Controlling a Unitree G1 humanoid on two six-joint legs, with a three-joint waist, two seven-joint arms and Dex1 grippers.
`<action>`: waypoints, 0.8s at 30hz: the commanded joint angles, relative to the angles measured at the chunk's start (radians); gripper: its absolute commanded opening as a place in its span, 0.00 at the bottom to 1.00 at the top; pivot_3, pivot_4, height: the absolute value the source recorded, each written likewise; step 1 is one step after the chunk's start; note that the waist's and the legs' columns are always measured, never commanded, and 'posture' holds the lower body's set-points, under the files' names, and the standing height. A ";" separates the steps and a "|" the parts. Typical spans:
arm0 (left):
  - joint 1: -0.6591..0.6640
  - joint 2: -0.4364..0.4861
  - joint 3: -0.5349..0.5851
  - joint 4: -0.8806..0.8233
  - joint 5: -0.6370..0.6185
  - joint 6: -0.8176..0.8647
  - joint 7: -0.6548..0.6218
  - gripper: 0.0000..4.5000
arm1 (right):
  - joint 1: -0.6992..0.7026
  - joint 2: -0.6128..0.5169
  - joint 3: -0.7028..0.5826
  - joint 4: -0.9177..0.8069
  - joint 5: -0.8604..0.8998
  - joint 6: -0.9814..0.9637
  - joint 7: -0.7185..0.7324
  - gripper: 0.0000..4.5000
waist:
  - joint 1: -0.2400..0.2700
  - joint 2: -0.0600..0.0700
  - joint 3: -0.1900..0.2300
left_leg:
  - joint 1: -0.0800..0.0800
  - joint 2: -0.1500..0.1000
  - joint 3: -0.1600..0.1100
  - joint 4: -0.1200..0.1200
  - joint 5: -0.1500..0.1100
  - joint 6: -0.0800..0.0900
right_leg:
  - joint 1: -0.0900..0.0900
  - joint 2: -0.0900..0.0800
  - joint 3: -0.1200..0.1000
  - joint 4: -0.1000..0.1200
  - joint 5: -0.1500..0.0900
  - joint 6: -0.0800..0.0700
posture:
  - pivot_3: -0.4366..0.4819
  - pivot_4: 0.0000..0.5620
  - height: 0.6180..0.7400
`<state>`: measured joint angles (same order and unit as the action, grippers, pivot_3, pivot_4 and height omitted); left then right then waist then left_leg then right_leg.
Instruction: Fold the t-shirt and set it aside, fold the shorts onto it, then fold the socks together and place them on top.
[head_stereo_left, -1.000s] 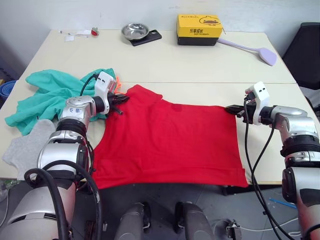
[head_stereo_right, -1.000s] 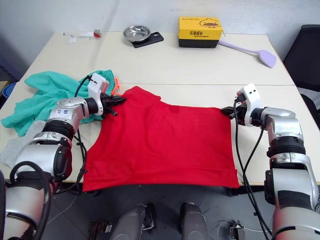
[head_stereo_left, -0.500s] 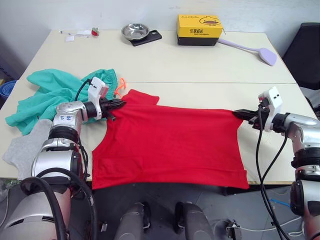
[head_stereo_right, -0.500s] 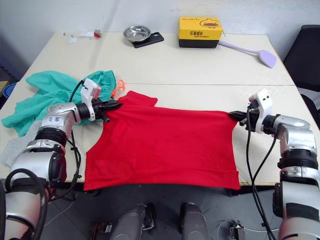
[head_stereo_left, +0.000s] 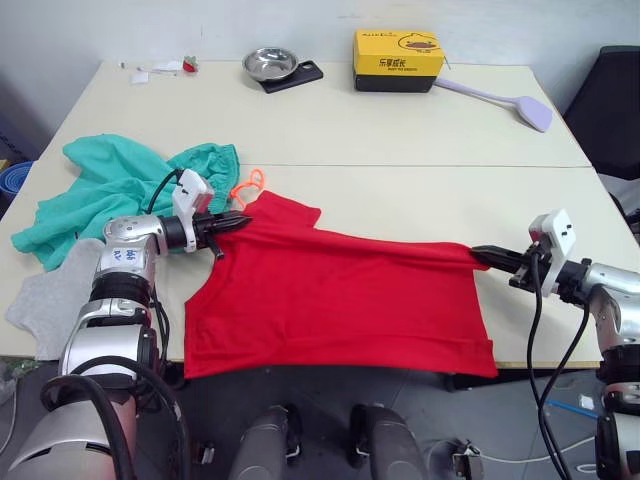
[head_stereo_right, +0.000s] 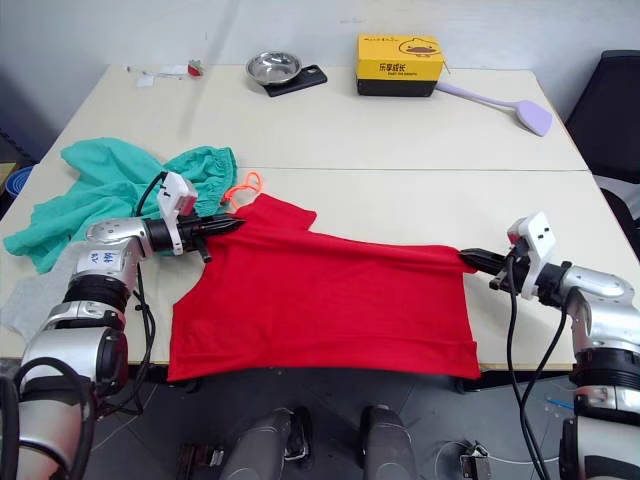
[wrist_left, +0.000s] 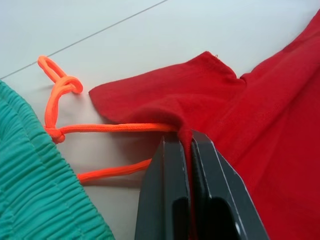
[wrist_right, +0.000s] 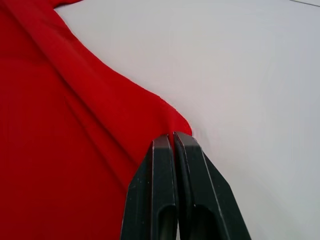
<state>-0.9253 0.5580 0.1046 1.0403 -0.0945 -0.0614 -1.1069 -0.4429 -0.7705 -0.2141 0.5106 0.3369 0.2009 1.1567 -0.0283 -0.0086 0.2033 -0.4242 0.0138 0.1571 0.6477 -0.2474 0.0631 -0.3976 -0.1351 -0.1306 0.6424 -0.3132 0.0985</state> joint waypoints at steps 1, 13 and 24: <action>0.021 0.029 -0.008 -0.040 0.006 -0.023 0.002 0.01 | 0.024 -0.015 -0.027 -0.013 -0.001 -0.062 -0.004 0.00 | 0.000 0.000 0.000 | 0.000 0.000 0.000 0.000 0.000 0.000 | 0.000 0.000 0.000 0.000 0.000 0.000 | 0.48 0.27 1.00; 0.054 0.034 -0.015 -0.058 0.003 -0.003 0.019 0.01 | 0.088 -0.004 0.010 -0.024 -0.027 -0.139 -0.009 0.00 | 0.000 0.000 0.000 | 0.001 0.000 0.000 0.001 0.000 0.000 | 0.001 -0.001 0.000 0.001 0.000 0.000 | 0.48 0.27 1.00; 0.070 0.098 0.029 -0.135 -0.058 0.100 -0.012 0.60 | 0.148 -0.055 -0.042 -0.204 0.102 -0.026 0.087 0.46 | 0.001 0.000 0.000 | 0.001 0.000 -0.001 0.001 0.000 0.000 | 0.001 -0.001 0.002 0.001 0.000 0.000 | 0.48 0.27 1.00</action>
<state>-0.8578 0.6207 0.1097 0.9433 -0.1324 0.0330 -1.1097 -0.3043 -0.7895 -0.2062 0.3551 0.4034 0.1516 1.2279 -0.0277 -0.0087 0.2032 -0.4235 0.0140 0.1558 0.6486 -0.2476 0.0633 -0.3965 -0.1359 -0.1290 0.6434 -0.3132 0.0985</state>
